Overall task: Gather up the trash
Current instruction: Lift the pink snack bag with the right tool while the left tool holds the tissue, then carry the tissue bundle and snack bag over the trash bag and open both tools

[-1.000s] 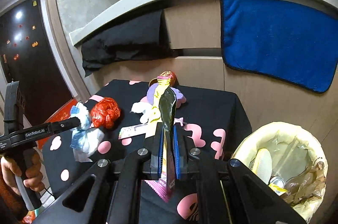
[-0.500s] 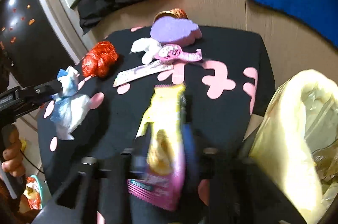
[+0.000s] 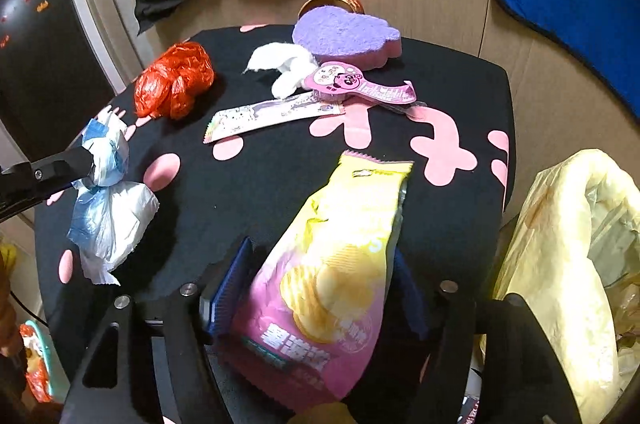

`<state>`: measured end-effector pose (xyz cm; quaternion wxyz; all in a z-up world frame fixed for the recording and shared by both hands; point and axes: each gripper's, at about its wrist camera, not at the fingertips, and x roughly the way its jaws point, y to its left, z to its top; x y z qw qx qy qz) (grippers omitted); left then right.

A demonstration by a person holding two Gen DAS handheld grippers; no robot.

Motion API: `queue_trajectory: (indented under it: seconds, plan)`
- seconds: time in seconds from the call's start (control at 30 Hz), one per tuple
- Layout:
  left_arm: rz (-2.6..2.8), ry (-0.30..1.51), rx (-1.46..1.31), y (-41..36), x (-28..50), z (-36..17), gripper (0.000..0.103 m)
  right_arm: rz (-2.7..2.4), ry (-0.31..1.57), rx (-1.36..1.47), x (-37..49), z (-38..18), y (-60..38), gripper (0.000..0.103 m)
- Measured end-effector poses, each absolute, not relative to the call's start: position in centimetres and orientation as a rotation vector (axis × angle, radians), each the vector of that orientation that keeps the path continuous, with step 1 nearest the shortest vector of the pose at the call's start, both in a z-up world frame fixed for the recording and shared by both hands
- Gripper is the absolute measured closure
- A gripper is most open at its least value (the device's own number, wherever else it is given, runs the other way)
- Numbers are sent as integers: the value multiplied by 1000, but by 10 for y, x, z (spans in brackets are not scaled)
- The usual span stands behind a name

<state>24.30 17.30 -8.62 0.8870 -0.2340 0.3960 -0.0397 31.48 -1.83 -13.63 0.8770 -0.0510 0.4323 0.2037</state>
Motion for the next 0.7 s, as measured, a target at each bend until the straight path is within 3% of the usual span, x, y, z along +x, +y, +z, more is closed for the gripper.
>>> queue_trajectory:
  seconds: [0.13, 0.3, 0.37, 0.43, 0.47, 0.7]
  plan:
    - [-83, 831, -498, 176, 242, -89, 62, 440, 903, -104, 315, -137, -15, 27]
    - [-83, 835, -494, 173, 241, -89, 62, 373, 870, -184, 325, -140, -6, 32]
    - [-85, 835, -488, 172, 240, -88, 62, 367, 855, -227, 328, -140, -1, 37]
    - [-87, 830, -476, 169, 239, -84, 62, 394, 852, -240, 327, -137, 0, 67]
    - [-88, 826, -470, 168, 239, -82, 63, 396, 846, -251, 326, -134, 0, 72]
    - [-156, 772, -407, 139, 250, -50, 63, 397, 679, -217, 301, -81, -35, 78]
